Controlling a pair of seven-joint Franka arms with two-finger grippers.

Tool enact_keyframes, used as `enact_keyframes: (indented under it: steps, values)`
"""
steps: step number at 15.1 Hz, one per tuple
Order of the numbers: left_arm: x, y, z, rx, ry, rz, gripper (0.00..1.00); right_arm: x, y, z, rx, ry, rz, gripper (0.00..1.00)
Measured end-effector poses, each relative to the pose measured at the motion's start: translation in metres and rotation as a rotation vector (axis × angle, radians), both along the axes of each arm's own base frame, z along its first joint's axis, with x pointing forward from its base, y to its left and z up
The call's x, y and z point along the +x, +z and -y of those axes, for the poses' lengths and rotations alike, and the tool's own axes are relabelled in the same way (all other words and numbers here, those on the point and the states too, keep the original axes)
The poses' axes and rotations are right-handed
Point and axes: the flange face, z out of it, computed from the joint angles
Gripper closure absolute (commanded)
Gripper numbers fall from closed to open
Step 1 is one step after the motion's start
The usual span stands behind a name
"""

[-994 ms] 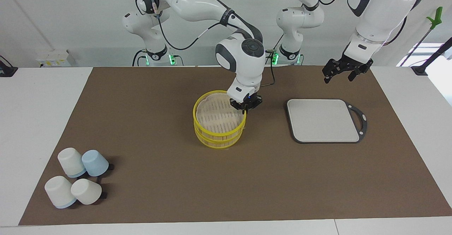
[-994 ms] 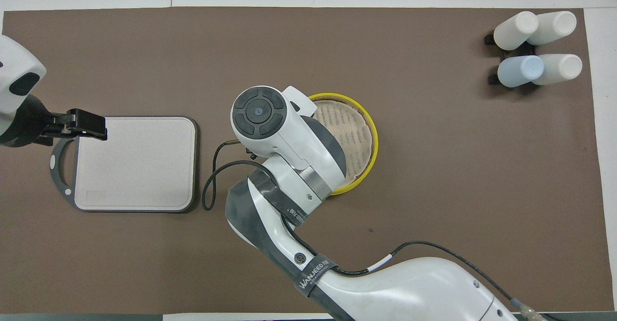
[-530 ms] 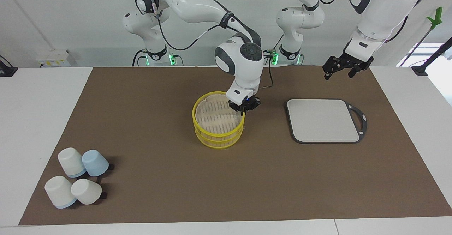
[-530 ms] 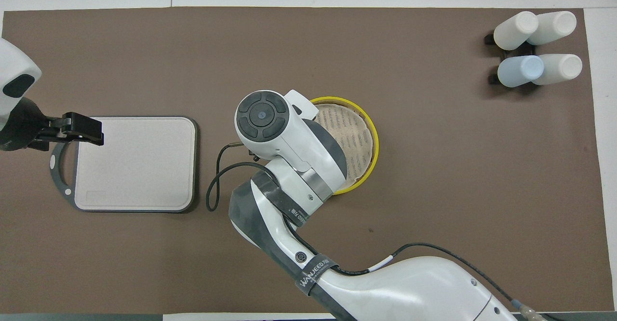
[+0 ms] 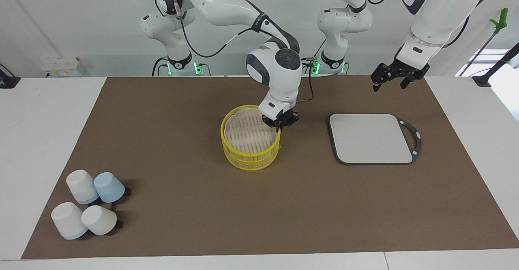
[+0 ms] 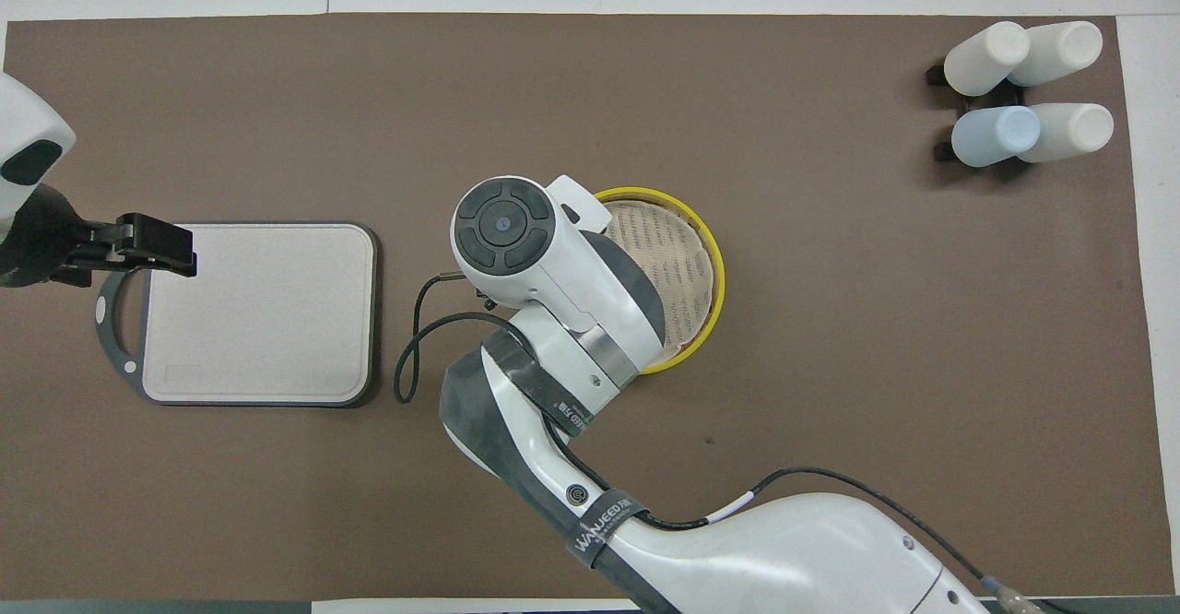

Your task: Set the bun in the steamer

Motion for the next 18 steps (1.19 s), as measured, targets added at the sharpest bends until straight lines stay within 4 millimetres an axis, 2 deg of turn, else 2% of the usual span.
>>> enact_keyframes:
  steps: [1,3,4,5,6,7,8,11,13,15,18]
  values:
    - [0.0,0.001,0.0,0.0,-0.001,0.001,0.0,0.0,0.0,0.0,0.001,-0.001,0.001,0.99]
    - [0.0,0.001,0.0,-0.001,-0.002,0.003,0.0,0.0,0.0,0.0,0.001,-0.001,0.001,0.64]
    - [0.0,0.002,0.0,-0.001,-0.005,0.003,0.0,0.0,-0.001,0.001,-0.001,-0.004,-0.001,0.62]
    - [0.0,0.002,-0.001,-0.001,-0.006,0.003,0.0,0.0,-0.002,0.002,-0.003,-0.006,-0.003,0.53]
    - [0.0,0.002,-0.001,-0.001,-0.008,0.003,0.0,0.0,-0.004,0.003,-0.005,-0.008,-0.004,0.35]
    - [0.0,0.002,-0.001,-0.001,-0.011,0.003,0.0,0.001,-0.005,0.004,-0.007,-0.011,-0.006,0.27]
    - [0.0,0.002,-0.001,-0.001,-0.014,0.004,0.0,0.002,-0.005,0.006,-0.008,-0.014,-0.007,0.0]
    - [0.0,0.002,-0.001,-0.002,-0.02,0.005,0.0,0.004,-0.003,0.009,-0.008,-0.019,-0.002,0.0]
    - [0.0,0.002,-0.001,-0.002,-0.02,0.005,0.0,0.009,0.014,0.016,0.007,-0.032,0.017,0.0]
    - [0.0,0.002,-0.001,-0.002,-0.02,0.005,0.0,0.02,0.045,0.038,0.03,-0.062,0.047,0.0]
    - [0.0,0.002,-0.001,-0.002,-0.02,0.006,0.0,0.031,0.104,0.089,0.03,-0.08,0.055,0.0]
